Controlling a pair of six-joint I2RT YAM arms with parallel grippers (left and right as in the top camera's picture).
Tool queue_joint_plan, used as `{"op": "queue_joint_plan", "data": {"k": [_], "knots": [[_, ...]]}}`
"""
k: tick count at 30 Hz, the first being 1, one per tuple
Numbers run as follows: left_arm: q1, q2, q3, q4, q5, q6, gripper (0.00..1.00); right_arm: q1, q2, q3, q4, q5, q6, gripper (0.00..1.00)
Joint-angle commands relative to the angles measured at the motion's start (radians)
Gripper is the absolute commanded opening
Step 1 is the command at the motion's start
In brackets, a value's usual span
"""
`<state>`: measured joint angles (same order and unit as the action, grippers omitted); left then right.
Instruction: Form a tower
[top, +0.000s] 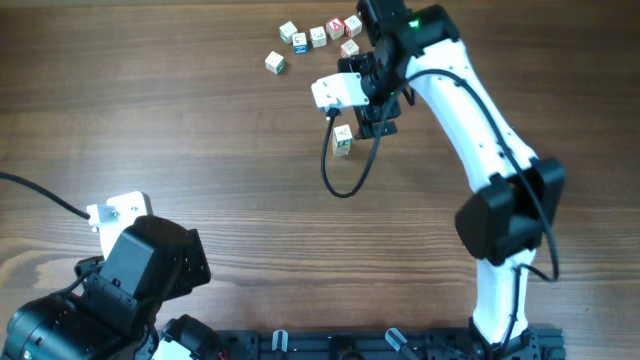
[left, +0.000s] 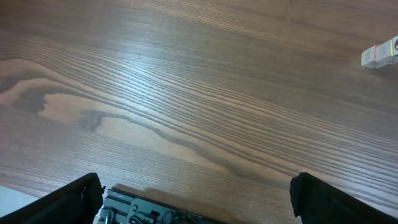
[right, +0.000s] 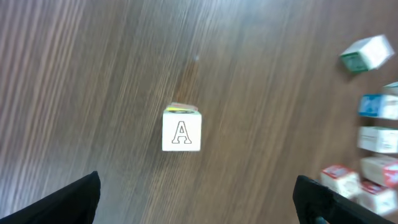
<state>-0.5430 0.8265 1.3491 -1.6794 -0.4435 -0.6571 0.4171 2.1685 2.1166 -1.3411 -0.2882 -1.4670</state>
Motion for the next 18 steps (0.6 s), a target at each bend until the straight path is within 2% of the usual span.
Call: {"op": "queue_joint_plan", "data": {"k": [1,12,18], "knots": [[0.005,-0.001,-0.001,0.003,-0.002,-0.010,1.00,0.001,0.048,0.015,-0.007,-0.022,-0.021,1.00],[0.005,-0.001,-0.001,0.002,-0.002,-0.010,1.00,0.012,0.066,0.015,-0.050,-0.094,0.007,1.00],[0.005,-0.001,-0.001,0.003,-0.002,-0.010,1.00,0.012,0.101,0.015,0.003,-0.084,0.038,1.00]]}}
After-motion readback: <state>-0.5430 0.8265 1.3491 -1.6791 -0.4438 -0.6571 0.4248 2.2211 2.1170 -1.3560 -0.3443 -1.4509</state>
